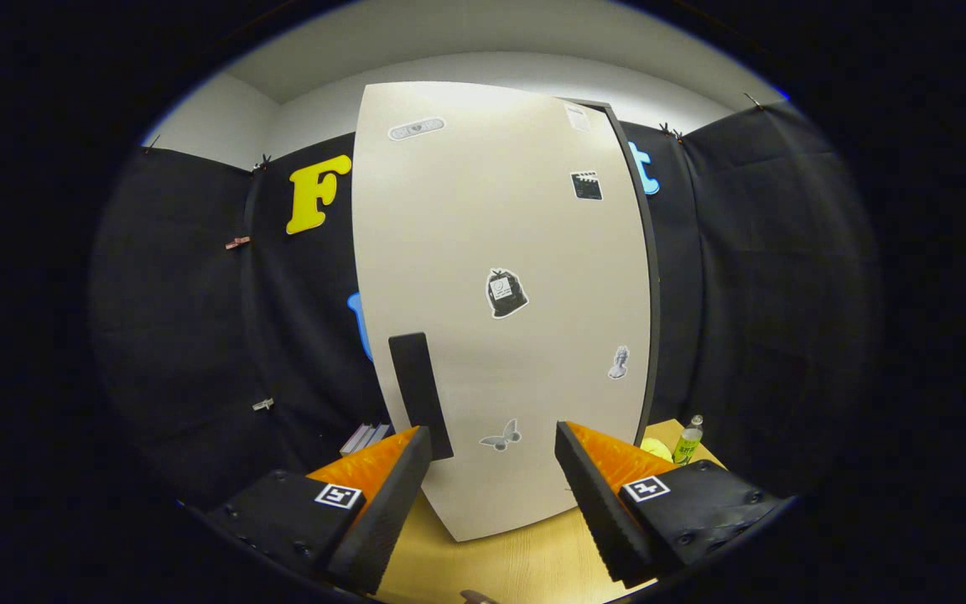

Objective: Open the shoe cabinet door, grab the shoes and put them into the shoe cabinet, then close the shoe cabinet door.

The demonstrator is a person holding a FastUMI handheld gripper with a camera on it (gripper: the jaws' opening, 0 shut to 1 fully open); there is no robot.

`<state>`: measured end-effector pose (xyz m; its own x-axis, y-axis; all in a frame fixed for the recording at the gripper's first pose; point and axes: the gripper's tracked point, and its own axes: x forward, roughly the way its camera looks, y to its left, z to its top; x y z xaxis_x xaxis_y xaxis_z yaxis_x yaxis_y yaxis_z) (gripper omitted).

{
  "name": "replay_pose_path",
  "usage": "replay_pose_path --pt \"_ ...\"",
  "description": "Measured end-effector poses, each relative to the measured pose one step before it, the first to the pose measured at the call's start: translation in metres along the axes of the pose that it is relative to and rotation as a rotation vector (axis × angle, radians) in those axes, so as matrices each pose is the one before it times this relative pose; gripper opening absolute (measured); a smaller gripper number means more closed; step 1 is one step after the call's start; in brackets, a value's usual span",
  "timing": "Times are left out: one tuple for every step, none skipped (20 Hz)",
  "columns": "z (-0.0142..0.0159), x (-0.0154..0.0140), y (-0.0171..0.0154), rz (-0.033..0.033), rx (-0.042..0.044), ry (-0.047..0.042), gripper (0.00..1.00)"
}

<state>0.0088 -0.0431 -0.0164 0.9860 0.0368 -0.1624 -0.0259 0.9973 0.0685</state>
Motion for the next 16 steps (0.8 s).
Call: replay_pose_path --pt "-0.00061 0.00025 -0.00040 0.00135 -0.00412 0.00023 0.97" --pt "0.00042 -0.00020 -0.00028 -0.00049 -0.00179 -0.00121 0.97" --pt "0.00108 0.00027 0.00017 0.00080 -0.00170 -0.00391 0.97" --pt "0.00058 -0.00028 0.00010 -0.00105 -0.00113 -0.00265 0.97" --pt "0.00183 -0.00004 0.00083 -0.00003 -0.00264 -0.00135 0.97" --pt "-0.00051 -0.00029 0.00026 0.00067 -0.00387 0.00115 0.97" --pt "-0.00153 0.00058 0.00072 -0.00030 -0.00392 0.00230 0.97" --pt "-0.00164 0.00026 0.00033 -0.00120 -0.00211 0.00390 0.97" --pt "-0.00100 -0.00022 -0.00042 -0.00038 0.00045 0.00312 0.97" --pt "-0.00008 0.00008 -0.00081 -0.00306 0.00163 0.00024 0.97" --pt "0.00110 -0.00029 -0.00089 -0.00246 0.00359 -0.00175 0.97" --pt "0.00061 -0.00088 -0.00016 0.00039 0.00267 -0.00242 0.97" --pt "0.00077 0.00021 -0.00074 -0.00281 -0.00071 -0.00228 0.98" --pt "0.00048 -0.00048 -0.00097 -0.00359 -0.00300 -0.00255 0.97" --pt "-0.00097 -0.00019 -0.00086 -0.00134 -0.00218 -0.00184 0.97" --pt "0.00049 0.00034 -0.00010 -0.00105 -0.00242 -0.00095 0.97"
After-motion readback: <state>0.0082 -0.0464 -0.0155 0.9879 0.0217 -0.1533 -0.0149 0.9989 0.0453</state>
